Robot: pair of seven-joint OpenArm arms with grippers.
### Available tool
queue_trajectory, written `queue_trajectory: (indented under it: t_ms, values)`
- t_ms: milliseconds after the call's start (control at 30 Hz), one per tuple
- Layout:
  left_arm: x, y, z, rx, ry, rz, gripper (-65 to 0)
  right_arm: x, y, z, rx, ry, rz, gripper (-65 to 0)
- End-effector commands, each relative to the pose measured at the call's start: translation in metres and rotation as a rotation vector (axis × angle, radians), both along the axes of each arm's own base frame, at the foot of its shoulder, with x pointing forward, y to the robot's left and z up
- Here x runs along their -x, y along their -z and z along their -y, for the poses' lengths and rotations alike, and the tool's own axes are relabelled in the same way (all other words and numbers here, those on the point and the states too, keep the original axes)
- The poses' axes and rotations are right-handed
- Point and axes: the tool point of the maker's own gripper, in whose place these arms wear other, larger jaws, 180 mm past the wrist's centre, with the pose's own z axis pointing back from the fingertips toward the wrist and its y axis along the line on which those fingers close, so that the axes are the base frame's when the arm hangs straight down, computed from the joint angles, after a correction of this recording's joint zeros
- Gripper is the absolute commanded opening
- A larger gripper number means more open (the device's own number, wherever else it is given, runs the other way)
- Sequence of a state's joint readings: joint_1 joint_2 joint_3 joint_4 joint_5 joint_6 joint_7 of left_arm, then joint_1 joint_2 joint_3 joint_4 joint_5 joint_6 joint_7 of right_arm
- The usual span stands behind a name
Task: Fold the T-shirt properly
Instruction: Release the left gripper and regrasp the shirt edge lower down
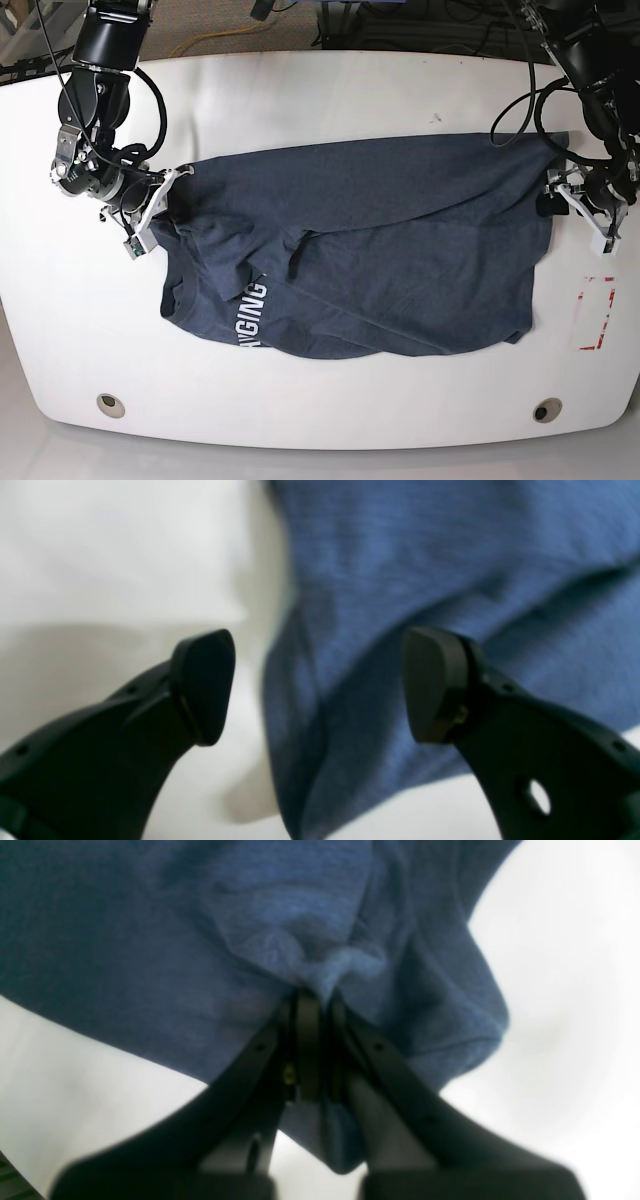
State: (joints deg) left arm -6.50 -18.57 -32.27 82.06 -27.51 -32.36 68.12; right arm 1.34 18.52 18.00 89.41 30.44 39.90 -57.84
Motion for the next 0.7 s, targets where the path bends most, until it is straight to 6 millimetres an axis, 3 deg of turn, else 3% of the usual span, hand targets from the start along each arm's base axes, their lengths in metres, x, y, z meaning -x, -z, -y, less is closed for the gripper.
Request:
queue_trajectory:
  t_ms: [0, 167, 367, 667]
  values:
    - [-0.014, -0.008, -0.007, 0.034, -0.036, 0.032, -16.4, -0.011, -0.016, 0.002, -0.008, -0.002, 0.057, -65.0]
    - [-0.024, 0.003, -0.007, 0.098, -0.073, 0.043, -16.2, -0.011, -0.016, 0.002, -0.008, 0.000, 0.057, -65.0]
    - [-0.038, 0.005, 0.018, 0.086, 0.043, 0.034, -16.4, -0.011, -0.016, 0.001, -0.011, 0.000, 0.058, -65.0]
    - [-0.042, 0.008, 0.037, 0.110, 0.071, 0.036, -16.4, -0.012, -0.014, -0.006, -0.029, 0.002, 0.058, -65.0]
